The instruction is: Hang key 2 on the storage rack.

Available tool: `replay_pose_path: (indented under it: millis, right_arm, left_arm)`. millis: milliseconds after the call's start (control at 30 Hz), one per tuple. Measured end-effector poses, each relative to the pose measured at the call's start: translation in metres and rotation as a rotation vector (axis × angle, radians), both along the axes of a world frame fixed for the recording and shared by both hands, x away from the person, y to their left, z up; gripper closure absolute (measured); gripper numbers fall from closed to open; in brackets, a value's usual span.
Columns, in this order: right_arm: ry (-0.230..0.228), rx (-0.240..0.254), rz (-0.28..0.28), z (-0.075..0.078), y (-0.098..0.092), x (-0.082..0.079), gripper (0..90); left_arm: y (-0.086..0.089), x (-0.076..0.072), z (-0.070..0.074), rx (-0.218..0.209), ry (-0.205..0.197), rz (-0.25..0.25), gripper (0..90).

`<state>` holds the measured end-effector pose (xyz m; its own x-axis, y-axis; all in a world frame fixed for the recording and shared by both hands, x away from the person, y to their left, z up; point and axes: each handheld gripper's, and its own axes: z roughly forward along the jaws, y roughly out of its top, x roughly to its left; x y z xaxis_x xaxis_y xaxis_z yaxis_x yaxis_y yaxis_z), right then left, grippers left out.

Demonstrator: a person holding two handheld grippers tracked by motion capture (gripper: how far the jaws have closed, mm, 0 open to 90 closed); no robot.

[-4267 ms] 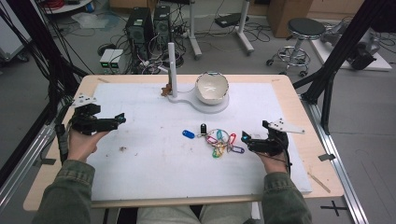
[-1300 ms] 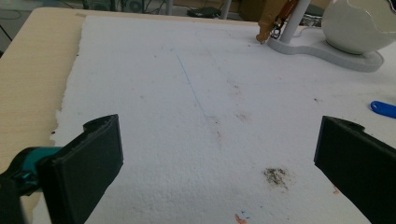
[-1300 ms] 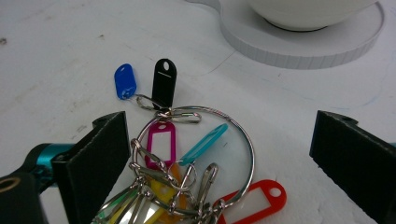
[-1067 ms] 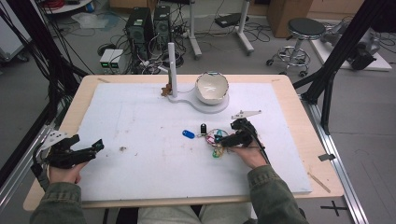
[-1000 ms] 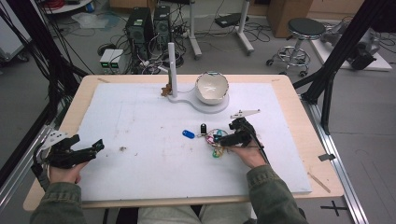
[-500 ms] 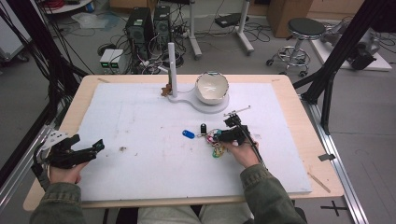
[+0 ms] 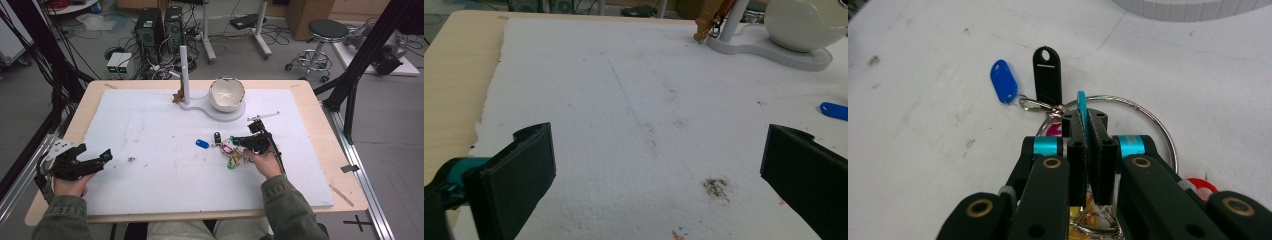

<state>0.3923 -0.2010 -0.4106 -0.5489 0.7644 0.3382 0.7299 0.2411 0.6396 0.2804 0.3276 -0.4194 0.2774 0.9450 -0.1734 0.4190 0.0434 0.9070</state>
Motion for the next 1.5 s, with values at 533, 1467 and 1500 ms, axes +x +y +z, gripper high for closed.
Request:
replay_pose_path:
  millis: [533,1467,1500]
  right_arm:
    - [-0.06,0.156,0.037,0.023,-0.005,-0.008,88.0]
    - [-0.149,0.187,0.073,0.115,0.013,0.017,88.0]
    - [-0.152,0.188,0.072,0.118,0.014,0.017,88.0]
  left_arm:
    - [0.001,0.0,0.001,-0.031,-0.01,-0.003,1.7]
    - [-0.001,0.001,0.001,-0.051,-0.008,-0.017,1.7]
    - [-0.001,0.0,0.001,-0.051,-0.007,-0.016,1.7]
